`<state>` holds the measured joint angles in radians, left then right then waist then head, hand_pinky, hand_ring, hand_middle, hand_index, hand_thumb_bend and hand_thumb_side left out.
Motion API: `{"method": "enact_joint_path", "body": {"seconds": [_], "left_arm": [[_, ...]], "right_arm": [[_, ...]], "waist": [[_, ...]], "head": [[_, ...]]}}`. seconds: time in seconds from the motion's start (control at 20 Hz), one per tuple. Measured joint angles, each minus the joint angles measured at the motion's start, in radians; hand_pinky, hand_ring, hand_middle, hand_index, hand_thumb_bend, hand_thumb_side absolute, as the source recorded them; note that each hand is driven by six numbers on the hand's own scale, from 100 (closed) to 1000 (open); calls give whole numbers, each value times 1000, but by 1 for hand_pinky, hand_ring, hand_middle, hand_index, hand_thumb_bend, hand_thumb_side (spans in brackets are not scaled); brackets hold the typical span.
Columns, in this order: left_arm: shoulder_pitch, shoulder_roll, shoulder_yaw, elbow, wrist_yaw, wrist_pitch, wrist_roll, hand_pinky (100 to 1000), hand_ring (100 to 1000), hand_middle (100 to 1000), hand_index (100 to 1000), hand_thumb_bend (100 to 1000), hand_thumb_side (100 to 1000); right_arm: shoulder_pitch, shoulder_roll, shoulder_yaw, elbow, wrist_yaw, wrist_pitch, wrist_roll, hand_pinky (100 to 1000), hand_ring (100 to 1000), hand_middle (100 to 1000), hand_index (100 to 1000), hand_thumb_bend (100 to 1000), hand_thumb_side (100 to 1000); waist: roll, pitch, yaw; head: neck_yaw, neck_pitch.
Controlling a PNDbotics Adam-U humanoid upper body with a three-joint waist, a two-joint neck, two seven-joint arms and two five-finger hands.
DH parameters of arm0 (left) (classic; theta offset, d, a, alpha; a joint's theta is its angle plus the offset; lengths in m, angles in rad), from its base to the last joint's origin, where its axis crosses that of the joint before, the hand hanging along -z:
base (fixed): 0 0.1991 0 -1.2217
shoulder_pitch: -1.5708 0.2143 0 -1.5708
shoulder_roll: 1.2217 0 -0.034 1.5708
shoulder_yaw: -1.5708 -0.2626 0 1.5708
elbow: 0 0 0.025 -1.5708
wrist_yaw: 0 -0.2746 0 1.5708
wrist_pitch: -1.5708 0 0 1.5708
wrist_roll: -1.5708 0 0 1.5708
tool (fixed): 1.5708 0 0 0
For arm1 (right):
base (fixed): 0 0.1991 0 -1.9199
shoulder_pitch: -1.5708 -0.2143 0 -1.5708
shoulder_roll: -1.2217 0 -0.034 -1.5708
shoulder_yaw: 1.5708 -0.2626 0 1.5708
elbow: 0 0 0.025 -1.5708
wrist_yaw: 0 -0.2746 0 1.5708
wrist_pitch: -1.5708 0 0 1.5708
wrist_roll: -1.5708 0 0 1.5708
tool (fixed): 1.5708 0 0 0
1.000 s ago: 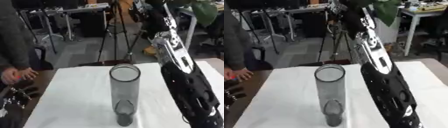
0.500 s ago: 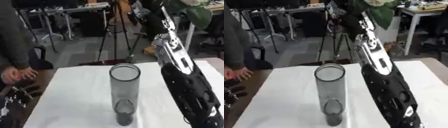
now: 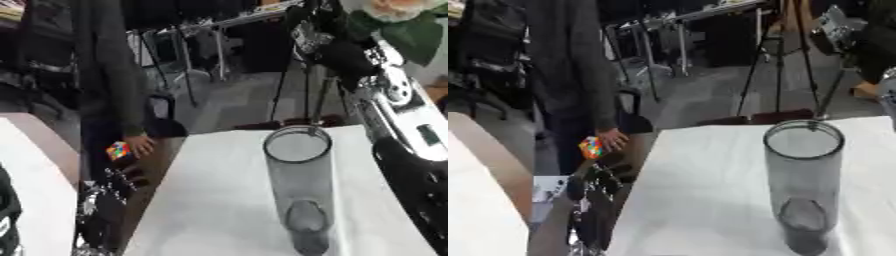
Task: Arrange flowers into the vase.
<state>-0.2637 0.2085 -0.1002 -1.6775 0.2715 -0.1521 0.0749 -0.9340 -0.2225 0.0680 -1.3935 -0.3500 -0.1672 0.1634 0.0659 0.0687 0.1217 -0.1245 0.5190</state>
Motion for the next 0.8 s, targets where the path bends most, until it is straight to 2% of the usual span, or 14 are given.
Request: {"method": "enact_joint_path", "body": {"seconds": [0.8], "left_arm": [[0, -3, 0, 0, 0, -1, 1, 688, 714, 723, 787, 1000, 866]], "right_arm": [[7, 8, -6, 14, 5, 2, 15, 100, 100, 100, 114, 227, 161]], "waist": [[0, 1, -2]], "head": [[0, 0]]}}
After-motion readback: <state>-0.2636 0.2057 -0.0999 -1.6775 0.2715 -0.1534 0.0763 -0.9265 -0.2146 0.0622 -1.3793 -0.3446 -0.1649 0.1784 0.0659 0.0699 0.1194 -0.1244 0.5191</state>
